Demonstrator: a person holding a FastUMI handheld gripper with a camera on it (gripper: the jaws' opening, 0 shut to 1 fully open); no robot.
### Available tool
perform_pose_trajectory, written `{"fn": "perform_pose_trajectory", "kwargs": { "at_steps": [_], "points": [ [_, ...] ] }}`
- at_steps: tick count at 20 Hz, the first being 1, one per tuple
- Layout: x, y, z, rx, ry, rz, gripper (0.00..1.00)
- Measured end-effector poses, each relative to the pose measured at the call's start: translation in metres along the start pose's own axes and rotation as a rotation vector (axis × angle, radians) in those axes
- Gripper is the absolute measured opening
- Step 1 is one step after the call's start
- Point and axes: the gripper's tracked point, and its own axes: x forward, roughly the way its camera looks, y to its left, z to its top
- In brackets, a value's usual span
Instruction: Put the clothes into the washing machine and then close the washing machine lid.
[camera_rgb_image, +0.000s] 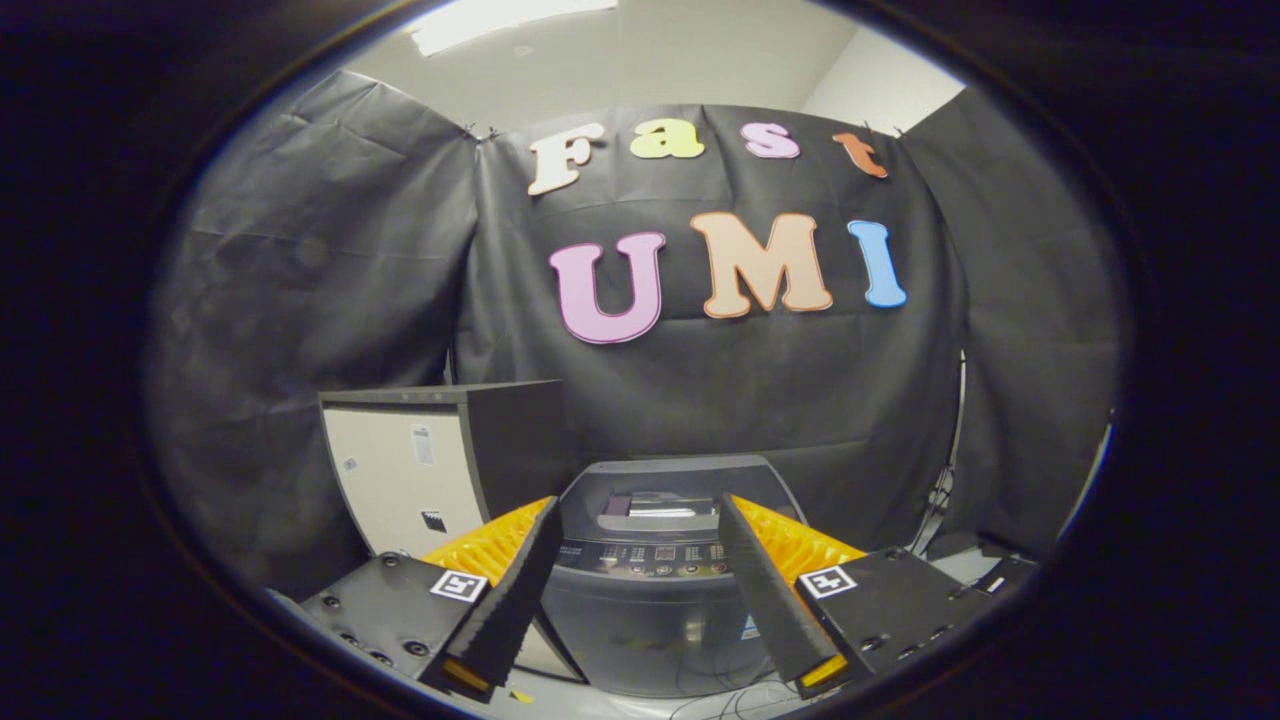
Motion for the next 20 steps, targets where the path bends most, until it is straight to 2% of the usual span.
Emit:
{"fn": "perform_pose_trajectory", "kwargs": {
  "at_steps": [10, 20],
  "points": [
    [-0.009, 0.010, 0.013, 0.000, -0.036, 0.029, 0.97],
    [-0.008, 0.013, 0.005, 0.007, -0.013, 0.039, 0.97]
  ]
}}
